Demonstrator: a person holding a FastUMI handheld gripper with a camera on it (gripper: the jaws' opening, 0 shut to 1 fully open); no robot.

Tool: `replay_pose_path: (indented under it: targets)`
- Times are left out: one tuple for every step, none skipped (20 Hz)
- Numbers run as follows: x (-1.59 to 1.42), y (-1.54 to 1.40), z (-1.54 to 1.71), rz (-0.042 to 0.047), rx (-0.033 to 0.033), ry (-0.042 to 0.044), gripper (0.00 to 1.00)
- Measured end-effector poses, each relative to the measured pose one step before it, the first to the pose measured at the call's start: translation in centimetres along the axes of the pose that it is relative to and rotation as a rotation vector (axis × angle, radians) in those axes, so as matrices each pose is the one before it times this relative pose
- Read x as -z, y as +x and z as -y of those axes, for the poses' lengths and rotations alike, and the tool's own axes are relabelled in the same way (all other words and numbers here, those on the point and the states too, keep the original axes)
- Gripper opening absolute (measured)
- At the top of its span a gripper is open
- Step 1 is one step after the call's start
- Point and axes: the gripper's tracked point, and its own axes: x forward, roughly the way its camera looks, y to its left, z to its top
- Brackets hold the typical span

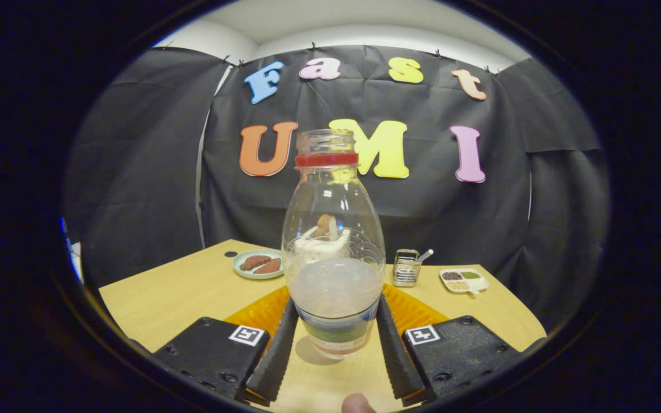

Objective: Take the bottle from table, then pour the juice into the cup, finally place the bottle on the coaster

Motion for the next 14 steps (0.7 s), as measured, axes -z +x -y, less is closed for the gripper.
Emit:
replay_pose_path:
  targets:
    - [0.390, 0.511, 0.010, -0.00291, -0.00124, 0.00538, 0.75]
    - [0.305, 0.451, -0.008, -0.00442, -0.00219, 0.00843, 0.75]
    - [0.427, 0.447, 0.034, -0.00559, -0.00127, 0.00670, 0.75]
    - [0.232, 0.412, -0.023, -0.00410, -0.00074, 0.00426, 0.75]
    - [0.325, 0.278, -0.012, -0.00494, -0.00124, 0.00023, 0.75]
    - [0.144, 0.388, -0.089, -0.00288, -0.00274, 0.00184, 0.75]
    - [0.212, 0.235, -0.167, -0.00046, -0.00188, 0.00288, 0.75]
    - [0.138, 0.350, -0.067, 0.00025, -0.00007, -0.00260, 0.75]
    - [0.295, 0.353, -0.079, -0.00089, 0.00077, -0.00764, 0.75]
    - [0.403, 0.466, -0.035, -0.00502, -0.00138, -0.00888, 0.75]
    - [0.548, 0.428, -0.221, -0.00600, -0.00532, -0.00081, 0.76]
    - [0.577, 0.507, -0.150, -0.01064, -0.00647, 0.00414, 0.76]
    - [0.710, 0.553, -0.143, -0.01078, -0.00658, 0.00685, 0.76]
    - [0.552, 0.587, -0.041, -0.01081, -0.00216, 0.00804, 0.76]
